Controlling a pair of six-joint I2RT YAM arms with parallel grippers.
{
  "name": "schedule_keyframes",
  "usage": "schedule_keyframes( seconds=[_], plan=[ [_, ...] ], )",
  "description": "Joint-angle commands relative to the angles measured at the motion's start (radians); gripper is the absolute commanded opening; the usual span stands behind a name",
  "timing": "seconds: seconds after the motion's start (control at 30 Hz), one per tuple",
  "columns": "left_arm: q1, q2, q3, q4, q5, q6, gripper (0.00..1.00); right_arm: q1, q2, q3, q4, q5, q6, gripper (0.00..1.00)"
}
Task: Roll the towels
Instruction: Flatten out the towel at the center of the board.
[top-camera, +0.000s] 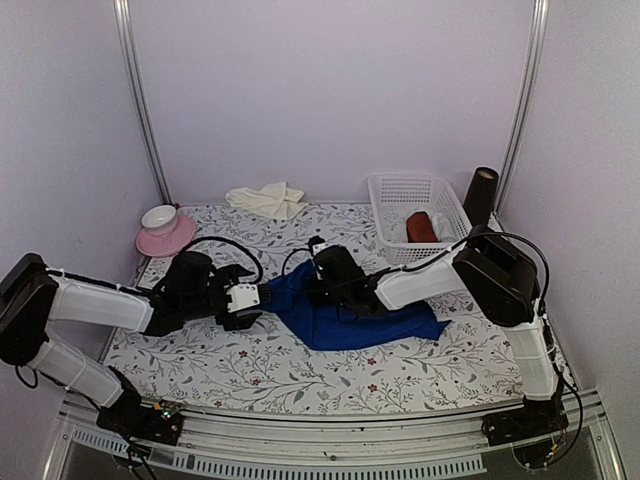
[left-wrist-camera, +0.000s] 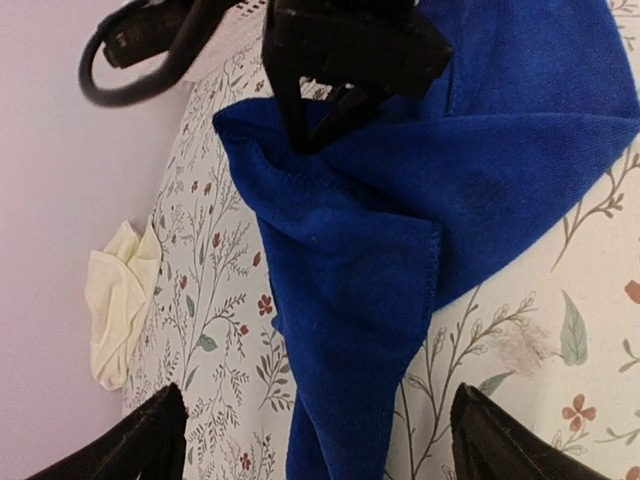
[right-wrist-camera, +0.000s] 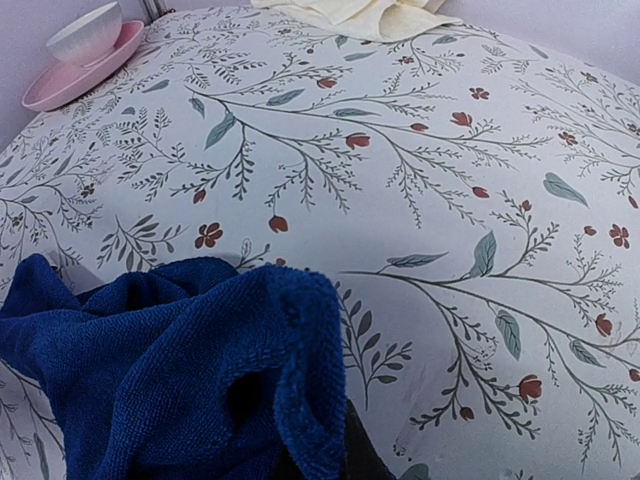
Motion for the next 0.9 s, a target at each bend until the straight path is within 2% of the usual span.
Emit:
schedule_keyframes(
  seconds=[0.0,0.17,0.33,0.57,0.73,0.87],
  plan=[
    [-0.082,0.058,-0.029,0.178,-0.066,0.097,0.92,-0.003,-0.007,0.025,-0.016,-0.025,0.025,0.03],
    [-0.142,0.173,-0.010,0.269,-0.134,0.119,0.87,-0.006,-0.002,0.028,-0.016,-0.045,0.033,0.04],
    [-0.168,0.262,0.031,0.321,-0.186,0.121,0.69,-0.006,0.000,0.025,-0.017,-0.053,0.044,0.04],
    [-0.171,0.292,0.061,0.349,-0.204,0.090,0.57,-0.006,0.002,0.023,-0.016,-0.068,0.048,0.04],
    [-0.171,0.306,0.065,0.343,-0.194,0.080,0.54,-0.005,0.001,0.023,-0.016,-0.068,0.046,0.04],
    [-0.170,0.310,0.061,0.320,-0.164,0.081,0.55,-0.006,-0.002,0.020,-0.016,-0.067,0.045,0.04]
  ],
)
